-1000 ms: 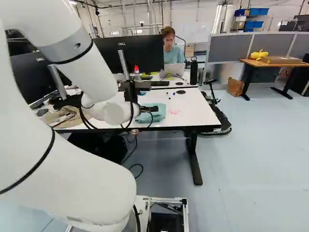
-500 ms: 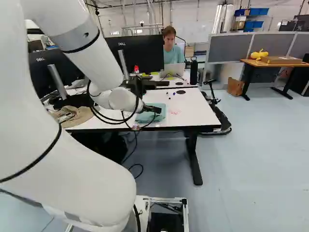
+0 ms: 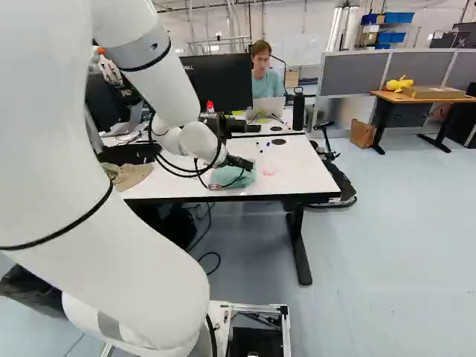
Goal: Clean the table with the green towel
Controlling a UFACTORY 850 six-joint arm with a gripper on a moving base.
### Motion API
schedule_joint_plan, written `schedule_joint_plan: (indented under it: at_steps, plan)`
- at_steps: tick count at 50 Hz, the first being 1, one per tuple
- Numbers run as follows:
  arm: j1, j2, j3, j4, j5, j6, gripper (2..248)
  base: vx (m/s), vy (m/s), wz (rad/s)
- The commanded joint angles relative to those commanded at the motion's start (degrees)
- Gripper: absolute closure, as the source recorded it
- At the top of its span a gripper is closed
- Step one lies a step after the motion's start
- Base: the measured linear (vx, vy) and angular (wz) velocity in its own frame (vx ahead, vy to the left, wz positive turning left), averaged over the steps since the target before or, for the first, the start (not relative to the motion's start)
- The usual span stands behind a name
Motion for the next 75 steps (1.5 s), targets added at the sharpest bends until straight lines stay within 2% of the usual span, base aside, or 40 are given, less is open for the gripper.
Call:
schedule_joint_plan:
  at_steps: [9, 21, 40, 47, 48, 53, 54, 58, 59, 63, 64, 68, 69, 74, 75]
  plan:
    - [0.1, -2.3, -2.3, 0.0, 0.0, 0.0, 3, 0.0, 0.0, 0.0]
    - [0.1, -2.4, -2.4, 0.0, 0.0, 0.0, 3, 0.0, 0.0, 0.0]
    - [0.1, -5.6, -3.1, 0.0, 0.0, 0.0, 3, 0.0, 0.0, 0.0]
    - [0.1, -5.6, -3.1, 0.0, 0.0, 0.0, 3, 0.0, 0.0, 0.0]
    - [0.1, -5.6, -3.1, 0.0, 0.0, 0.0, 12, 0.0, 0.0, 0.0]
    - [0.1, -5.6, -3.1, 0.0, 0.0, 0.0, 12, 0.0, 0.0, 0.0]
    - [0.1, -5.6, -3.1, 0.0, 0.0, 0.0, 49, 0.0, 0.0, 0.0]
    - [0.1, -5.6, -3.1, 0.0, 0.0, 0.0, 49, 0.0, 0.0, 0.0]
    - [0.1, -5.6, -3.1, 0.0, 0.0, 0.0, 88, 0.0, 0.0, 0.0]
    - [0.1, -5.6, -3.1, 0.0, 0.0, 0.0, 88, 0.0, 0.0, 0.0]
    - [0.1, -5.6, -3.1, 0.0, 0.0, 0.0, 125, 0.0, 0.0, 0.0]
    - [0.1, -5.6, -3.1, 0.0, 0.0, 0.0, 125, 0.0, 0.0, 0.0]
    - [0.1, -5.6, -3.1, 0.0, 0.0, 0.0, 162, 0.0, 0.0, 0.0]
    - [0.1, -5.6, -3.1, 0.0, 0.0, 0.0, 162, 0.0, 0.0, 0.0]
    - [0.1, -5.6, -3.1, 0.0, 0.0, 0.0, 195, 0.0, 0.0, 0.0]
